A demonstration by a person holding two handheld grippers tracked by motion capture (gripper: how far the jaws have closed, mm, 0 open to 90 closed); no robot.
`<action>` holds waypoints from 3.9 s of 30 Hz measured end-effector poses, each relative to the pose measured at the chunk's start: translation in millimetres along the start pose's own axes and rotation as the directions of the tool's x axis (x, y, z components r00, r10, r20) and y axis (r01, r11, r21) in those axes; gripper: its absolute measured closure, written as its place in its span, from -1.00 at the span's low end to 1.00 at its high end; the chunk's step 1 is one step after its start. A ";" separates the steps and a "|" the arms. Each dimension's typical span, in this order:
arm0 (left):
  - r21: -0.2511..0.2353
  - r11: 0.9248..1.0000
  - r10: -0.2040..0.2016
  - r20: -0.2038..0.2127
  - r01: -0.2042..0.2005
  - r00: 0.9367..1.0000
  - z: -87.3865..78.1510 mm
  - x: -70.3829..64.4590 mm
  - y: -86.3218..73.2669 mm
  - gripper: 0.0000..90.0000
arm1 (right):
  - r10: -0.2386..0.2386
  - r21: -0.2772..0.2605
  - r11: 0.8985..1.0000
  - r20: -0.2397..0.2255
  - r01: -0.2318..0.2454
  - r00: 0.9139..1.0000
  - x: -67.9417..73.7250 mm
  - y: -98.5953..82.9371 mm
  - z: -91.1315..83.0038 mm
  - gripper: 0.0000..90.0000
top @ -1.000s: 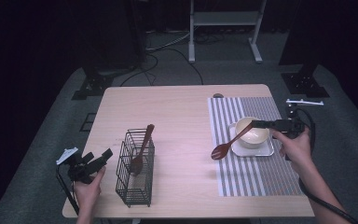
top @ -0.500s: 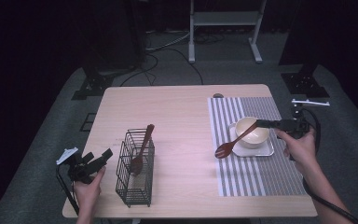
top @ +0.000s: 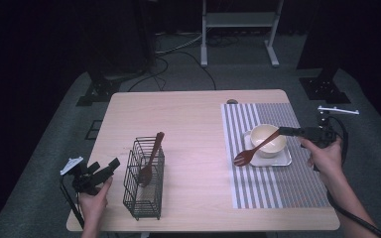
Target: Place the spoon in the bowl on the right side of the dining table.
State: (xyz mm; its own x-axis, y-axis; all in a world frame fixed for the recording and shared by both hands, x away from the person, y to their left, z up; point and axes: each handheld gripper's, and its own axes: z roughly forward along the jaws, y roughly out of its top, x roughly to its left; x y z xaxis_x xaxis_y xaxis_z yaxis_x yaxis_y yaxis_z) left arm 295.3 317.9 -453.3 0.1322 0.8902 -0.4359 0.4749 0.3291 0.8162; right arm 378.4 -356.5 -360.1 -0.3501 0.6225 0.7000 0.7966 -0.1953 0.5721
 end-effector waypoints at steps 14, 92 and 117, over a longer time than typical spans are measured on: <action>0.002 1.000 0.001 0.000 -0.001 1.000 1.0 -0.5 -0.5 -0.96 | 0.014 -0.037 0.999 0.019 -0.014 1.000 -5.5 2.9 -14.6 0.86; 0.002 1.000 0.008 -0.002 -0.008 1.000 1.2 -0.7 -0.6 -0.96 | 0.121 -0.213 0.974 0.171 -0.083 0.978 -38.6 3.4 -59.0 0.85; 0.002 1.000 0.007 -0.001 -0.007 1.000 1.3 -0.6 -0.7 -0.96 | 0.130 -0.187 0.977 0.159 -0.100 0.979 -47.2 -2.8 -44.3 0.82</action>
State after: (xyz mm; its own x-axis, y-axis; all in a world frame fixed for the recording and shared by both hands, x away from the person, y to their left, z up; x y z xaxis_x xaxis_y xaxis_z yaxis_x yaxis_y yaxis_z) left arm 296.0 316.7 -454.1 0.1345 0.8929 -0.4298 0.4760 0.3222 0.8183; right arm 370.8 -418.9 -375.8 -0.1603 0.7046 0.6913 0.7216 -0.3943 0.5691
